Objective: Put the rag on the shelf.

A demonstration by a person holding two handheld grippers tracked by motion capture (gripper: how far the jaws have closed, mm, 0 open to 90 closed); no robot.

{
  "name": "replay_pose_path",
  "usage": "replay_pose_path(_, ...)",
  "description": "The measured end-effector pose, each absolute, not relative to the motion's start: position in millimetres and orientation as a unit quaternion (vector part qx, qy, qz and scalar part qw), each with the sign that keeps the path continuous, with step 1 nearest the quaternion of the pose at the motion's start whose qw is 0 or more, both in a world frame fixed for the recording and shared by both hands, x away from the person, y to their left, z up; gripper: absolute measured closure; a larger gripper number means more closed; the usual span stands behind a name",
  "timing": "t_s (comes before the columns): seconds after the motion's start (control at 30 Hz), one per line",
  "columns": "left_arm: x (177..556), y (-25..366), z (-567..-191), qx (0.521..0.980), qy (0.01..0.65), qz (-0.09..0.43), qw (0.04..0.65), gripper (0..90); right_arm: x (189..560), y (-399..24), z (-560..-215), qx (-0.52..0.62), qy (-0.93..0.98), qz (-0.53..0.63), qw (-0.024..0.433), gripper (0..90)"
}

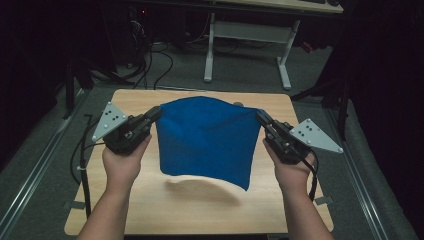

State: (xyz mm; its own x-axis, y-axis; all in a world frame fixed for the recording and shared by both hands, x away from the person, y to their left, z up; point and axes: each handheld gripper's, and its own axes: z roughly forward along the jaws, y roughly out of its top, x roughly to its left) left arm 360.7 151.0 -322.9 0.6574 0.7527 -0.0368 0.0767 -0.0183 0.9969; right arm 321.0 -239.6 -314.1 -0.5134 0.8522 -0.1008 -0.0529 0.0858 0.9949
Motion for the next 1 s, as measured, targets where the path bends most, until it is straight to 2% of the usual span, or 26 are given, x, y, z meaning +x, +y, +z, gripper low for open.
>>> replay_pose_path(0.43,381.7,157.5,-323.3,0.663,0.319,0.254,0.628,88.1,336.3,-239.1,-313.0,0.327,0.631,0.597,0.371,88.4)
replay_pose_path(0.53,393.7,163.0,-324.1,0.659,0.331,0.244,0.630,88.0,344.3,-244.3,-312.1,0.336,0.627,0.607,0.355,88.4)
replay_pose_path(0.7,406.7,164.2,-323.2,0.658,0.343,0.253,0.621,88.1,352.1,-246.4,-309.2,0.341,0.625,0.605,0.357,88.4)
replay_pose_path(1.0,446.5,160.8,-322.2,0.671,0.350,0.269,0.596,88.1,395.7,-243.3,-316.1,0.359,0.626,0.586,0.368,88.7)
